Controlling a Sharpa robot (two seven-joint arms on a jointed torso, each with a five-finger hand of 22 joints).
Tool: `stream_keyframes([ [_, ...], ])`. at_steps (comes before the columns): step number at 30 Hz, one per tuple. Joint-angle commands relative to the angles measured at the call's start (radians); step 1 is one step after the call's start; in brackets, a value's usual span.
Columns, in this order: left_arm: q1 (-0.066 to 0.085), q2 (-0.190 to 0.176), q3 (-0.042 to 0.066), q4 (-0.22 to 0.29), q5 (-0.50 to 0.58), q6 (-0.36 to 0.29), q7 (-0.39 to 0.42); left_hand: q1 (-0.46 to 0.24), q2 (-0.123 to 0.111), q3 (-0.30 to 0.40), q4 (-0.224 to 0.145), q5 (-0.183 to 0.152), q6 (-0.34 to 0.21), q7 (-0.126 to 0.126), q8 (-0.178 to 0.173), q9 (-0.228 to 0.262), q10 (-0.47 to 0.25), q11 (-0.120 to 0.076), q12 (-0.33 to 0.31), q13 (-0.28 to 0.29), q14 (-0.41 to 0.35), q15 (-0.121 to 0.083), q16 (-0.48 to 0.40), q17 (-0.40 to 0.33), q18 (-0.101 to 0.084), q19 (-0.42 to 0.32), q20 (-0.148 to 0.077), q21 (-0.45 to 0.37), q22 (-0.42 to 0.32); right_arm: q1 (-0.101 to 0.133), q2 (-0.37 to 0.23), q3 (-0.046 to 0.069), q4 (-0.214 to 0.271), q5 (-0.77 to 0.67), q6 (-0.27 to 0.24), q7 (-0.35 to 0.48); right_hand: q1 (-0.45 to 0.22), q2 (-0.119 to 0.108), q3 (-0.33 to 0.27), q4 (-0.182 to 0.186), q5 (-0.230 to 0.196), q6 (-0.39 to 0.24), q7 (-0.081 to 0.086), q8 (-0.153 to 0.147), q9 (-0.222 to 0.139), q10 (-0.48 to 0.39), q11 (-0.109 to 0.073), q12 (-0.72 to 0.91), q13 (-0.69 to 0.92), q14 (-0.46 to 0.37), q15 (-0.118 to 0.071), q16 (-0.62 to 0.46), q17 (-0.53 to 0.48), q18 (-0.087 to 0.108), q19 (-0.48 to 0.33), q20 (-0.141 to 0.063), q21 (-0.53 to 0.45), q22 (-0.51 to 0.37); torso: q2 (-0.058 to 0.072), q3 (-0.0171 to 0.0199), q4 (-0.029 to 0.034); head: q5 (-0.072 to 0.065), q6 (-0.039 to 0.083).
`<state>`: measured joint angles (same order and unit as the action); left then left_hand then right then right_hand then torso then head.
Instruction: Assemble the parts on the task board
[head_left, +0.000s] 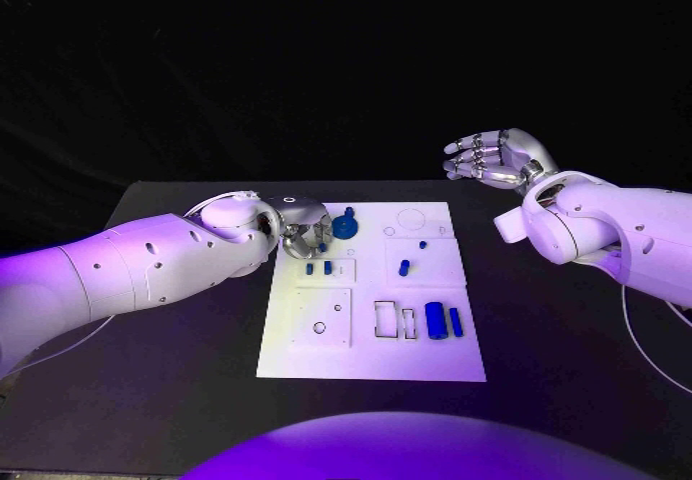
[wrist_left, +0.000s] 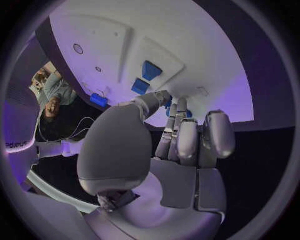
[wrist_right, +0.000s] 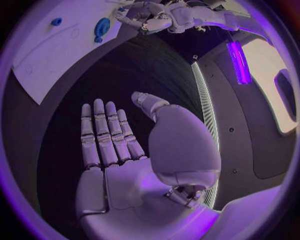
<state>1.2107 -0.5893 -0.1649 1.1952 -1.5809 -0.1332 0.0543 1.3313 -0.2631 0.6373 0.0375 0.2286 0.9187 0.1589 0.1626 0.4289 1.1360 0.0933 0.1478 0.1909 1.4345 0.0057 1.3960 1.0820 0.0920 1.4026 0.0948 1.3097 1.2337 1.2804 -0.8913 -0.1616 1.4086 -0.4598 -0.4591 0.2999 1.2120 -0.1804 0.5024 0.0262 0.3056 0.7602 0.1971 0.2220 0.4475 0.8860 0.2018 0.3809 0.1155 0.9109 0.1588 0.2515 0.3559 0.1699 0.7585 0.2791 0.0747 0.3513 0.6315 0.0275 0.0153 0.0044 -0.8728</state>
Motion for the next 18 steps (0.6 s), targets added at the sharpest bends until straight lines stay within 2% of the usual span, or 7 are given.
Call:
stream_keyframes([
  [1, 0.000, -0.003, 0.001, 0.004, 0.004, -0.002, 0.000, -0.010, -0.006, -0.002, 0.005, 0.002, -0.005, 0.000, -0.006, -0.001, -0.011, 0.000, -0.006, -0.002, -0.003, 0.008, -0.006, -0.002, -0.010, -0.004, 0.005, -0.007, -0.004, -0.001, 0.000, 0.000, -0.001, -0.014, 0.019, 0.005, -0.003, 0.009, -0.006, -0.001, 0.004, -0.008, 0.069, -0.002, -0.002, -0.008, 0.001, 0.004, -0.001, 0.002, 0.007, -0.006, -0.002, 0.011, 0.003, 0.005, -0.004, -0.001, 0.001, -0.0002, 0.0002, 0.001, 0.000],
  [7, 0.000, -0.023, 0.004, 0.017, 0.015, -0.008, 0.007, -0.015, -0.014, -0.007, 0.009, 0.003, -0.016, 0.000, -0.014, -0.006, -0.030, 0.004, -0.021, -0.005, -0.009, 0.011, -0.009, -0.013, -0.007, -0.012, 0.009, -0.019, -0.017, -0.003, -0.001, 0.000, -0.009, -0.064, 0.037, -0.017, 0.009, 0.011, -0.004, -0.010, -0.005, 0.000, 0.064, 0.004, -0.004, -0.001, -0.003, 0.013, -0.009, 0.024, 0.000, 0.002, 0.002, 0.013, 0.019, 0.002, 0.002, -0.005, 0.001, -0.0006, -0.0001, 0.000, 0.003],
  [9, 0.000, -0.036, 0.011, 0.023, 0.027, -0.015, 0.008, -0.014, -0.012, -0.006, 0.009, 0.003, -0.019, -0.001, -0.016, -0.007, -0.033, 0.005, -0.023, -0.005, -0.010, 0.012, -0.010, -0.014, -0.006, -0.014, 0.010, -0.023, -0.021, -0.004, -0.001, 0.000, -0.015, -0.108, 0.053, -0.030, 0.032, 0.013, 0.011, -0.029, -0.023, 0.022, 0.051, 0.015, -0.006, 0.009, -0.016, 0.018, -0.022, 0.086, -0.019, 0.032, 0.015, 0.016, 0.081, -0.016, 0.032, 0.003, 0.000, -0.0008, 0.0001, 0.000, 0.004],
  [13, 0.000, -0.068, 0.035, 0.032, 0.079, -0.031, 0.016, 0.000, -0.004, 0.004, 0.005, 0.004, -0.015, 0.002, -0.015, -0.008, -0.042, 0.008, -0.030, -0.006, -0.019, 0.014, -0.017, -0.032, -0.002, -0.025, 0.012, -0.040, -0.042, -0.004, -0.002, 0.000, -0.025, -0.224, 0.095, -0.063, 0.072, 0.024, 0.049, -0.063, -0.062, 0.060, 0.031, 0.024, -0.011, 0.055, -0.045, 0.019, -0.040, 0.206, -0.060, 0.083, 0.041, 0.017, 0.180, -0.059, 0.092, 0.028, -0.002, -0.0002, -0.0001, -0.005, 0.010],
  [15, 0.000, -0.087, 0.048, 0.036, 0.121, -0.040, 0.022, 0.011, -0.001, 0.013, -0.001, 0.005, -0.011, 0.007, -0.014, -0.009, -0.051, 0.013, -0.035, -0.008, -0.037, 0.018, -0.035, -0.076, 0.006, -0.043, 0.015, -0.067, -0.073, -0.004, -0.002, 0.000, -0.027, -0.295, 0.117, -0.082, 0.096, 0.034, 0.039, -0.091, -0.071, 0.103, 0.007, 0.032, -0.015, 0.112, -0.072, 0.013, -0.048, 0.349, -0.105, 0.161, 0.081, 0.015, 0.293, -0.113, 0.192, 0.088, -0.002, 0.0002, 0.0003, -0.010, 0.014],
  [17, 0.001, -0.098, 0.055, 0.039, 0.152, -0.046, 0.024, 0.016, 0.002, 0.017, -0.003, 0.005, -0.005, 0.007, -0.011, -0.009, -0.047, 0.013, -0.032, -0.007, -0.039, 0.018, -0.036, -0.077, 0.005, -0.042, 0.016, -0.065, -0.071, -0.004, -0.002, 0.000, -0.027, -0.339, 0.129, -0.092, 0.097, 0.035, 0.036, -0.094, -0.071, 0.109, 0.005, 0.032, -0.017, 0.120, -0.076, 0.008, -0.049, 0.359, -0.109, 0.168, 0.086, 0.013, 0.299, -0.119, 0.206, 0.099, -0.001, 0.0006, 0.0009, -0.014, 0.017],
  [18, 0.002, -0.109, 0.060, 0.041, 0.193, -0.055, 0.029, 0.016, 0.002, 0.017, -0.003, 0.005, -0.005, 0.007, -0.011, -0.009, -0.047, 0.013, -0.032, -0.007, -0.039, 0.018, -0.036, -0.077, 0.005, -0.042, 0.016, -0.065, -0.071, -0.005, -0.001, 0.000, -0.026, -0.390, 0.138, -0.104, 0.107, 0.042, 0.024, -0.108, -0.073, 0.140, -0.007, 0.035, -0.021, 0.157, -0.092, -0.003, -0.051, 0.431, -0.129, 0.208, 0.111, 0.013, 0.345, -0.145, 0.272, 0.146, -0.002, 0.0011, 0.0008, -0.018, 0.019],
])
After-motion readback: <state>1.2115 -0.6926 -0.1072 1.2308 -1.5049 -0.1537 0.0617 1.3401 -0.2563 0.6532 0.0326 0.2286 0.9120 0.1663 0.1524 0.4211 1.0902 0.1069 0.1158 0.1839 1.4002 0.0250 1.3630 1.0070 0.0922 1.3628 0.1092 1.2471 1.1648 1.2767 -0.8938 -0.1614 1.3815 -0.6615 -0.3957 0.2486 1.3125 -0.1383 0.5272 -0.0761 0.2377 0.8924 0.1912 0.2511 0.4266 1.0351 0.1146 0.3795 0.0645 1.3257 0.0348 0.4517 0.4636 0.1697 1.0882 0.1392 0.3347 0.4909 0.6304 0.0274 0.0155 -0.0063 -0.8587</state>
